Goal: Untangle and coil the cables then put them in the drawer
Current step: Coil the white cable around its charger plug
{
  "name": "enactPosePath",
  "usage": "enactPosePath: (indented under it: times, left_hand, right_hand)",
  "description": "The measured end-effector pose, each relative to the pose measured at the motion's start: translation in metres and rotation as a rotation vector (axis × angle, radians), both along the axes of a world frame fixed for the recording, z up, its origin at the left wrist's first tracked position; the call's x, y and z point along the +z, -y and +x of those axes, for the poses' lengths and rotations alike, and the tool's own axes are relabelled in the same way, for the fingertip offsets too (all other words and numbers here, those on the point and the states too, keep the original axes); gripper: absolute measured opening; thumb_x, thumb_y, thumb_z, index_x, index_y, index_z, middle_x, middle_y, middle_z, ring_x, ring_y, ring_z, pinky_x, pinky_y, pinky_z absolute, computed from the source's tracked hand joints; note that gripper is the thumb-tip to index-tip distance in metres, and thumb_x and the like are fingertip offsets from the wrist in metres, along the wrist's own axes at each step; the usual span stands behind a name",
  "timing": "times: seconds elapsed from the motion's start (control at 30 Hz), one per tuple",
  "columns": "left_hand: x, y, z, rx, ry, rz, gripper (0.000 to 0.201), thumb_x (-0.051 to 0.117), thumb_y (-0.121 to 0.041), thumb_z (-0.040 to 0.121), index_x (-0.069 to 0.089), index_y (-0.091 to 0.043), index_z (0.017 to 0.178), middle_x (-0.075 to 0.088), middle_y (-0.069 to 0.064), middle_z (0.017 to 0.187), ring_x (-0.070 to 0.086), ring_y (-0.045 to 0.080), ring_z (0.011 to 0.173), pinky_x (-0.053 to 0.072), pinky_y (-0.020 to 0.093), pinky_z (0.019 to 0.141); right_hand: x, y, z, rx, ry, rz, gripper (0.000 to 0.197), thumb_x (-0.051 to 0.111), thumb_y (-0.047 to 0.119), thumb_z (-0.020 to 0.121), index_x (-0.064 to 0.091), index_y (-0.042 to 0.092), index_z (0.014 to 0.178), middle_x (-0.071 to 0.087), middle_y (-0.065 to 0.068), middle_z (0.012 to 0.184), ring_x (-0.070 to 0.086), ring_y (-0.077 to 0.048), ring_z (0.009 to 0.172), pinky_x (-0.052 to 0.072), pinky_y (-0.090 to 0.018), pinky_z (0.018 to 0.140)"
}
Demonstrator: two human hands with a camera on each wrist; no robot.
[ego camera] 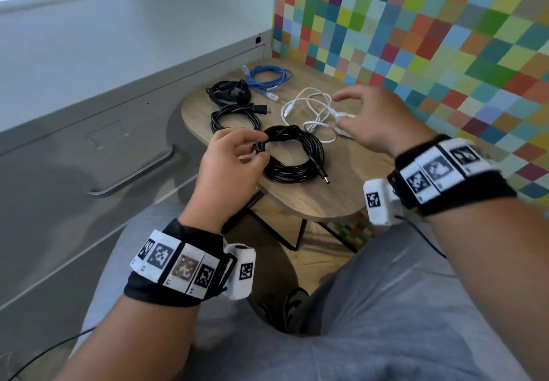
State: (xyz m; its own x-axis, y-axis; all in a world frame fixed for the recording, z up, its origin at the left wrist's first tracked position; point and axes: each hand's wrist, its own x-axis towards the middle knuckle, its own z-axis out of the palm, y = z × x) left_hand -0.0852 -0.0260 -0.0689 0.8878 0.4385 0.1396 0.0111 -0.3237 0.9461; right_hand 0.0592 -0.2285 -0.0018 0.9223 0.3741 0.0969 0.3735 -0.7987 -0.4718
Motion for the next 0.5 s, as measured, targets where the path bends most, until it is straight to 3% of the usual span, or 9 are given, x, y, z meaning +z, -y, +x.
enactPosePath:
  times: [0.07,0.13,0.23,0.3,0.4,0.5]
  left_hand:
    - [0.000,0.002,-0.001,-0.004,-0.012,0.110,0.021,0.075,-0.026,0.090,0.073,-0.041,0.104,0.054,-0.016,0.123,0.062,0.003,0.096,0.056,0.030,0.092]
    - [0.000,0.003,-0.002,-0.027,-0.033,0.186,0.020,0.077,-0.030,0.087,0.073,-0.045,0.100,0.052,-0.018,0.120,0.058,0.007,0.082,0.056,0.031,0.086]
    - [0.003,0.003,-0.004,-0.080,-0.088,0.252,0.021,0.082,-0.037,0.082,0.072,-0.048,0.097,0.048,-0.019,0.113,0.051,0.005,0.078,0.051,0.027,0.083]
    - [0.005,0.003,-0.005,-0.120,-0.135,0.333,0.022,0.083,-0.039,0.081,0.070,-0.049,0.095,0.048,-0.017,0.103,0.052,0.002,0.083,0.044,0.019,0.077]
    - [0.006,0.005,-0.007,-0.173,-0.210,0.391,0.024,0.081,-0.040,0.082,0.070,-0.048,0.101,0.053,-0.013,0.077,0.055,0.003,0.071,0.047,0.026,0.067]
    - [0.003,0.008,-0.006,-0.176,-0.232,0.388,0.025,0.079,-0.039,0.086,0.072,-0.043,0.110,0.062,-0.012,0.070,0.061,0.002,0.069,0.054,0.028,0.073]
  right_hand:
    - [-0.002,-0.014,0.015,0.103,-0.053,-0.206,0.062,0.073,0.026,0.093,0.051,0.043,0.149,0.041,-0.006,0.161,0.043,-0.029,0.146,0.036,-0.041,0.120]
    - [-0.003,-0.028,0.024,0.185,-0.076,-0.411,0.075,0.070,0.022,0.094,0.037,0.055,0.153,0.027,-0.006,0.167,0.039,-0.031,0.148,0.038,-0.047,0.119]
    - [0.001,-0.044,0.032,0.242,-0.089,-0.625,0.077,0.063,0.010,0.096,0.036,0.056,0.153,0.013,-0.004,0.172,0.038,-0.033,0.149,0.043,-0.045,0.115]
    - [0.005,-0.050,0.038,0.246,-0.091,-0.700,0.067,0.067,0.014,0.096,0.047,0.048,0.150,0.026,-0.008,0.166,0.046,-0.031,0.140,0.047,-0.042,0.107]
    - [0.005,-0.048,0.048,0.245,-0.089,-0.689,0.042,0.077,0.027,0.092,0.065,0.033,0.132,0.059,-0.002,0.138,0.057,-0.025,0.112,0.045,-0.034,0.086]
    - [-0.001,-0.038,0.056,0.173,-0.064,-0.594,0.014,0.076,0.030,0.094,0.072,0.024,0.106,0.069,-0.004,0.115,0.058,-0.023,0.094,0.039,-0.031,0.071]
